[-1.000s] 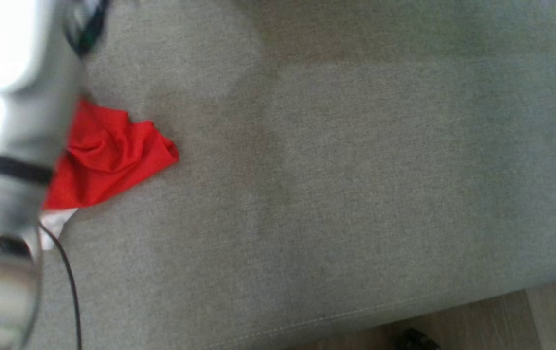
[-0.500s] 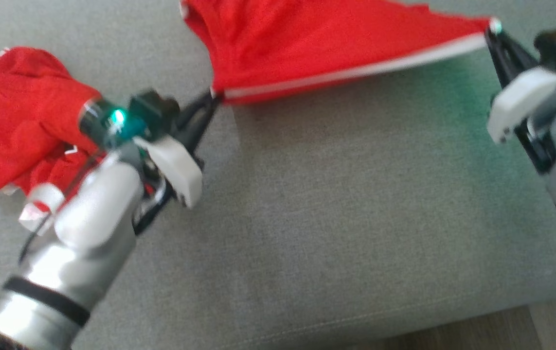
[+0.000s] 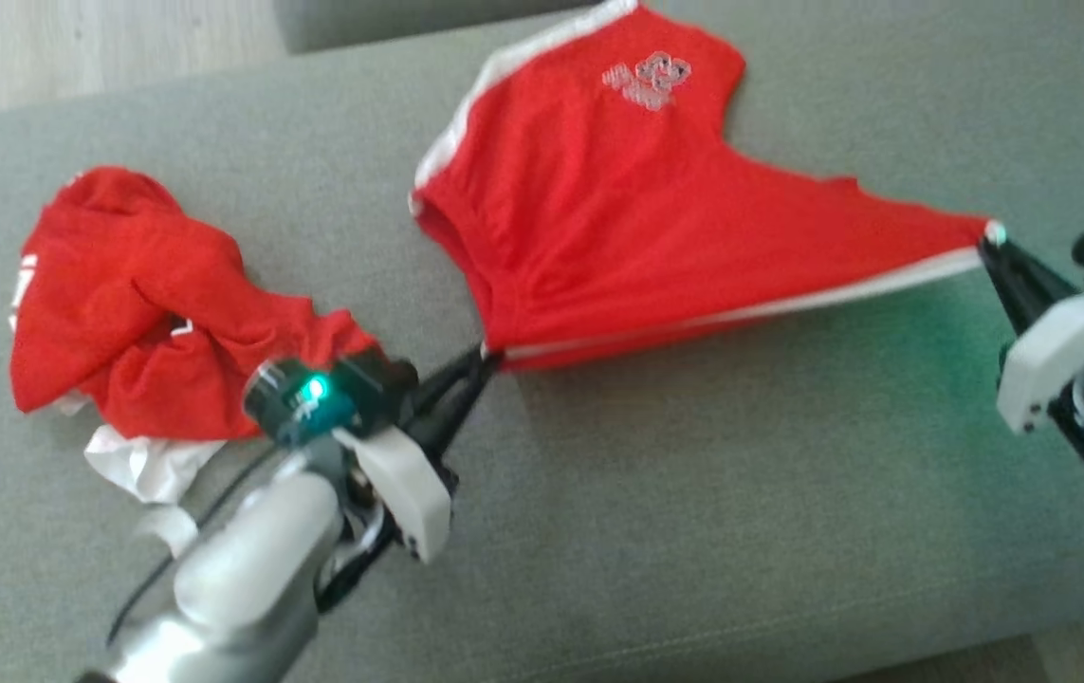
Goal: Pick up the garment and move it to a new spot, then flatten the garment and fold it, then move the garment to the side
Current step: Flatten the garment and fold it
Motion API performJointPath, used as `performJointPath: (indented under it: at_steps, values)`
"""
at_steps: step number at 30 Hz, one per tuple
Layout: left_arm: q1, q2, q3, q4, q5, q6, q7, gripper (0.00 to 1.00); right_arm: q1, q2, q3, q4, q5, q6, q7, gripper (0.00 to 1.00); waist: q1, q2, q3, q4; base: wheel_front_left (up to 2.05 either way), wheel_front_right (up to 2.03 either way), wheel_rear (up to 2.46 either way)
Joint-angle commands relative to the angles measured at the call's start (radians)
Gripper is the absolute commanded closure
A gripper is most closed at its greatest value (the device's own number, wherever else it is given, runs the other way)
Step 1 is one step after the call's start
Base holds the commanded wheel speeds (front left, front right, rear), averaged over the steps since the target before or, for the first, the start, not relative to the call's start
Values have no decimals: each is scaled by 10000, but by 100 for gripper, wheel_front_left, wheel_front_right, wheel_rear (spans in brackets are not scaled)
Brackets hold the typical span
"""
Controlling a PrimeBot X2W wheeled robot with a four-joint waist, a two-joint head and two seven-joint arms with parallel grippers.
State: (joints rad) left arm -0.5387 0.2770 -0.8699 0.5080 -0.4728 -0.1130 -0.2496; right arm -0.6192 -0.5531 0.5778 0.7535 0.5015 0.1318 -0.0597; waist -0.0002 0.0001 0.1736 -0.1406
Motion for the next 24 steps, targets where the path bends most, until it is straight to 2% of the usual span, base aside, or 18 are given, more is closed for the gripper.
performJointPath:
  at_steps: [1,7,13,19,24]
  values:
    - [48,283,296,-314,-118,150,-121,100,389,-613,-302,-312,98,-11,99,100,2,-1,-328,-44,0,0,0]
    - [785,219,34,-796,-235,303,3,100,1572,-885,-1003,-1043,47,-11,447,100,2,-1,-745,-62,0,0,0]
    - [1212,189,-83,-1435,-343,552,168,100,2467,-1047,-2266,-2248,-401,-11,961,100,2,-1,-872,-25,0,0,0]
    - [826,184,205,-1865,-442,828,297,100,2366,-761,-3325,-3440,-1235,-11,1651,100,2,-1,-503,189,0,0,0]
    - [194,107,368,-2026,-466,834,462,100,1623,-552,-3708,-3922,-1947,-11,2231,100,2,-1,73,520,0,0,0]
